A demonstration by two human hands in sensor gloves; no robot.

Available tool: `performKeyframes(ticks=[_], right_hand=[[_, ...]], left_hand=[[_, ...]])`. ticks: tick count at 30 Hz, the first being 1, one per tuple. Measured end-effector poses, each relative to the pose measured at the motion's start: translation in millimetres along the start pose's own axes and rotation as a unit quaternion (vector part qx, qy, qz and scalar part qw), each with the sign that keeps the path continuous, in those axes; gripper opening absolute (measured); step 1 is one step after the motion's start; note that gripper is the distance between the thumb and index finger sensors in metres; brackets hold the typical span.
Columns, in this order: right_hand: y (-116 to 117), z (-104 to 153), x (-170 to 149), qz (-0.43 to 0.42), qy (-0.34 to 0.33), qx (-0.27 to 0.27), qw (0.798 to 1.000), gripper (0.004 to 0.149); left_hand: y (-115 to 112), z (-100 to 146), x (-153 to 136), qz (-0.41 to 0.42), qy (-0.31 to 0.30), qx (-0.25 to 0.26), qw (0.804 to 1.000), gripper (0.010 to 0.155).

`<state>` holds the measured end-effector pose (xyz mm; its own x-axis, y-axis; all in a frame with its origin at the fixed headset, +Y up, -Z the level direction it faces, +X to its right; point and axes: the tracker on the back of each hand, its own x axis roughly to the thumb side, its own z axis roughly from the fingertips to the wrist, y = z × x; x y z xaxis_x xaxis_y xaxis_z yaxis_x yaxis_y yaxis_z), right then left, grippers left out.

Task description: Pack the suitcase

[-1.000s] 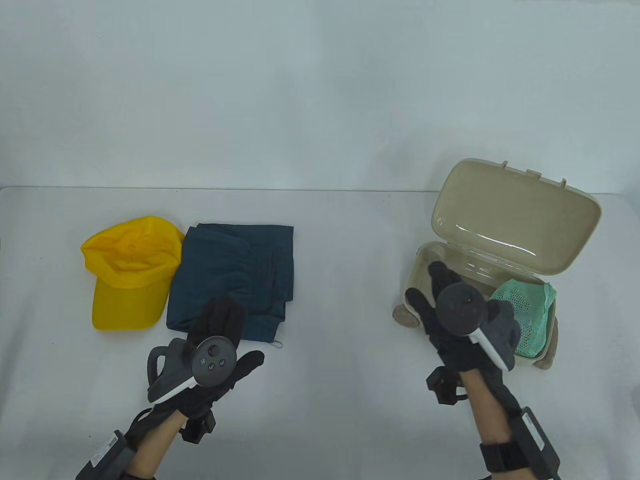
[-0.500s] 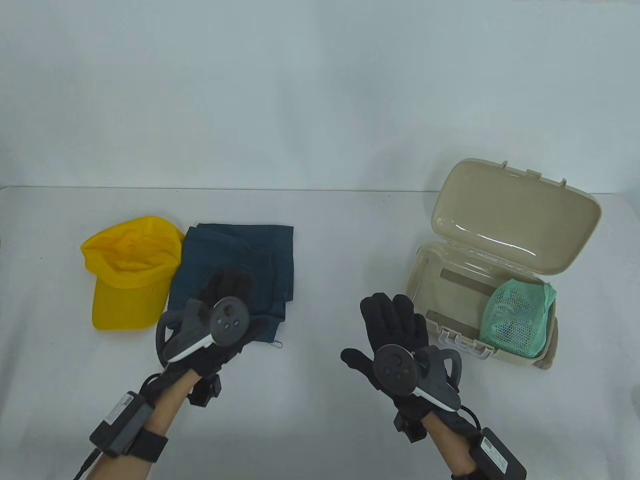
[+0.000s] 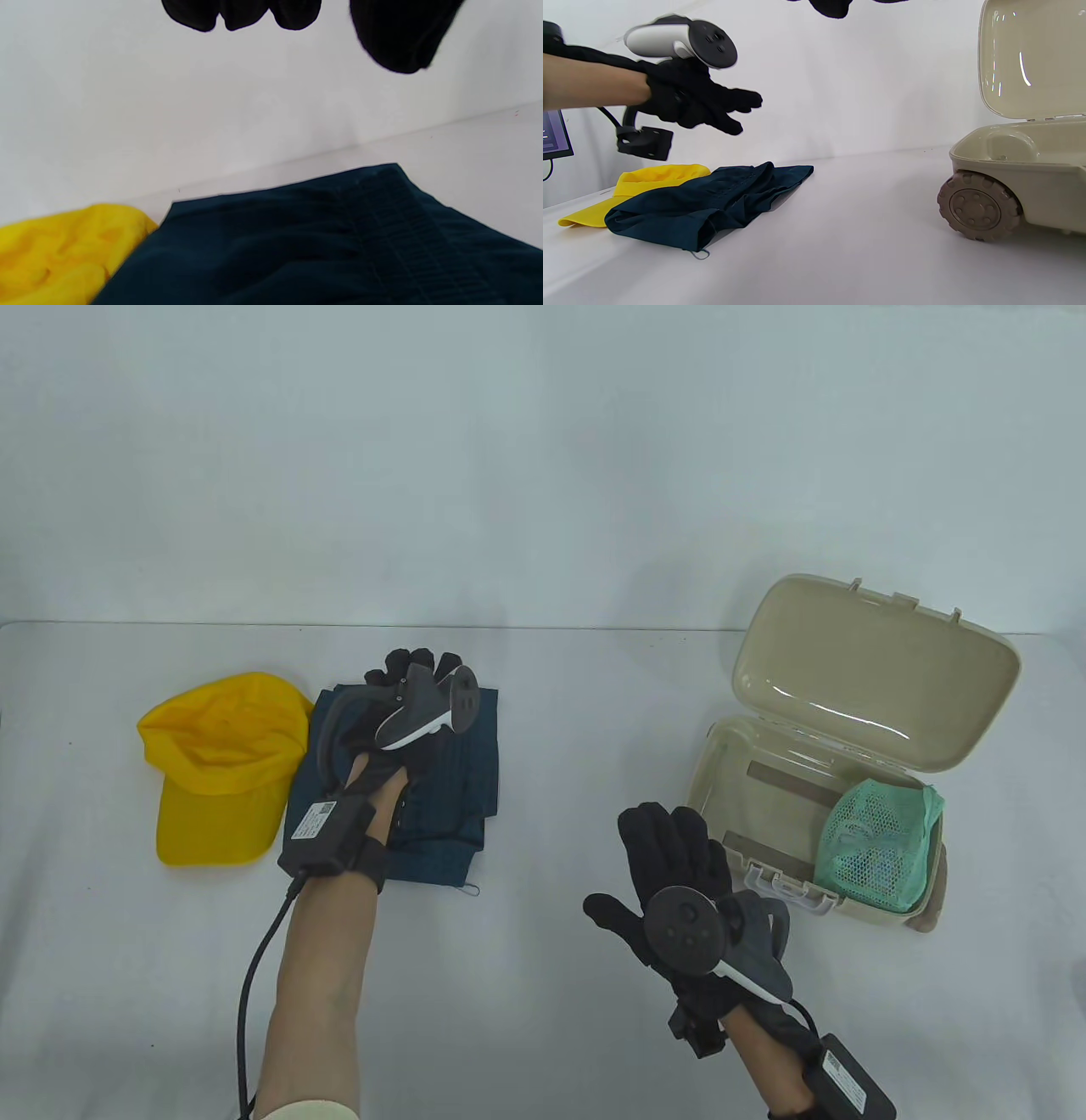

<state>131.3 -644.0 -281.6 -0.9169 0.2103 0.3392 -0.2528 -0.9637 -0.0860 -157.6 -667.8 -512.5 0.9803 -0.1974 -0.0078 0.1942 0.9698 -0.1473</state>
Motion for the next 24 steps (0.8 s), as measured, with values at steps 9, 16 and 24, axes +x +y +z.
performKeyframes(ticks=[9, 16, 24], right_hand=[[5, -2, 0, 0.003, 0.001, 0.014, 1.0, 0.093], [10, -5, -2, 0.004, 0.007, 0.028, 1.0, 0.092], [11, -4, 0, 0.006, 0.007, 0.033, 0.999, 0.091]], left_hand=[[-56, -36, 6, -0.012, 0.004, -0.117, 0.993, 0.087], [-62, -40, 9, -0.008, -0.015, -0.132, 0.991, 0.07], [-52, -22, -2, -0.044, -0.02, -0.065, 0.997, 0.07]])
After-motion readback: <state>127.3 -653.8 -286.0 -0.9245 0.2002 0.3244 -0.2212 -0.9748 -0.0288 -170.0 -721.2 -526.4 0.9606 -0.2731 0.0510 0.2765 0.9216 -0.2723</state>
